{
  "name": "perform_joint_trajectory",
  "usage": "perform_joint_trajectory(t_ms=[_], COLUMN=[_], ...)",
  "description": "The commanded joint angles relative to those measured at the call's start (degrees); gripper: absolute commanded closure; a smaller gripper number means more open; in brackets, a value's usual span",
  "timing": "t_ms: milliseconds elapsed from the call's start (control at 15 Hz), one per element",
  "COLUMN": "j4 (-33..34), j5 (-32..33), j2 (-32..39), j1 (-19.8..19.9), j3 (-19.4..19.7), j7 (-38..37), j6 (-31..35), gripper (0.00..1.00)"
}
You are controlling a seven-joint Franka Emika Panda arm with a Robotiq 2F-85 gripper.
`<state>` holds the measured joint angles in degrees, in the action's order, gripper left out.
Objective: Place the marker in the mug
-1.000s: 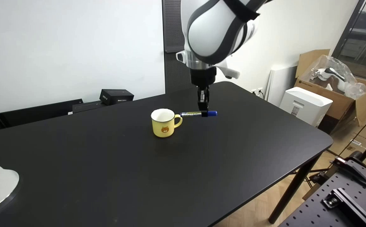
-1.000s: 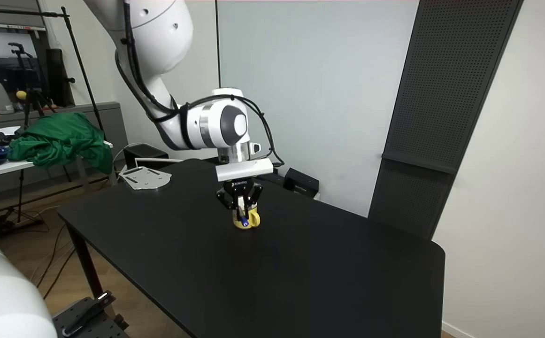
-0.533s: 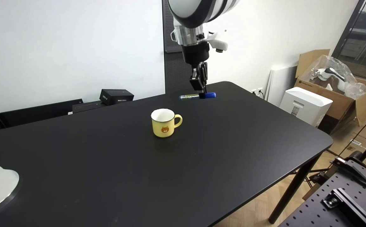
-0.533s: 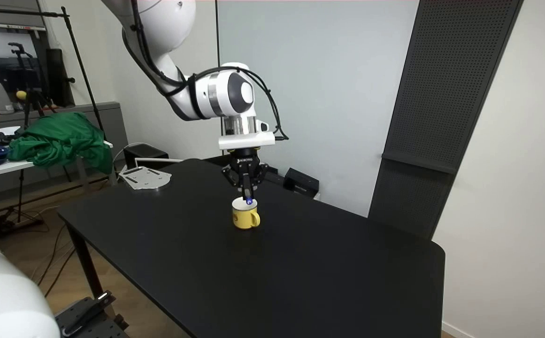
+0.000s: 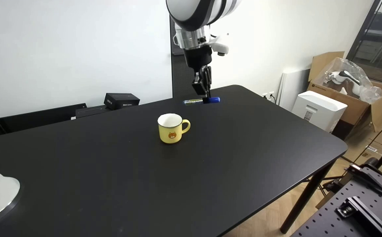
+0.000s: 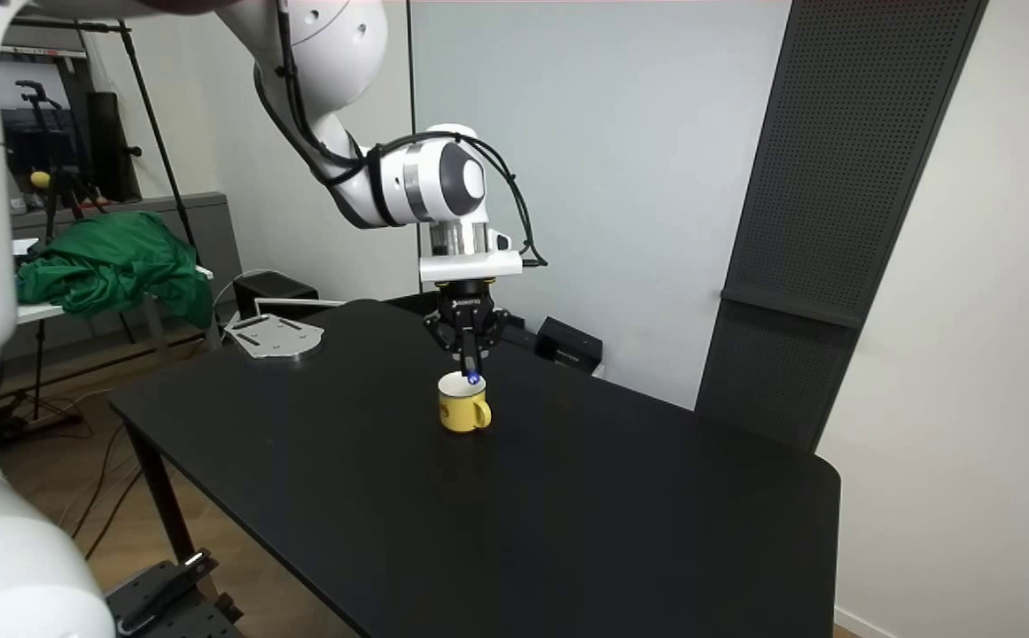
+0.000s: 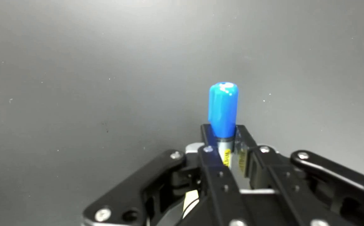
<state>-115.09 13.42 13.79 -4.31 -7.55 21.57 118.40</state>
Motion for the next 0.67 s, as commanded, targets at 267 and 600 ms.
perform_joint_trajectory(t_ms=[267,600], j4=[9.21,19.18], j5=[7.76,10.24], j2=[7.77,14.92], j1=[-3.99,-7.12], j3=[0.35,0.19], j7=[-3.88,-4.22], j6=[-10.05,-14.44], gripper=[0.95,0.95])
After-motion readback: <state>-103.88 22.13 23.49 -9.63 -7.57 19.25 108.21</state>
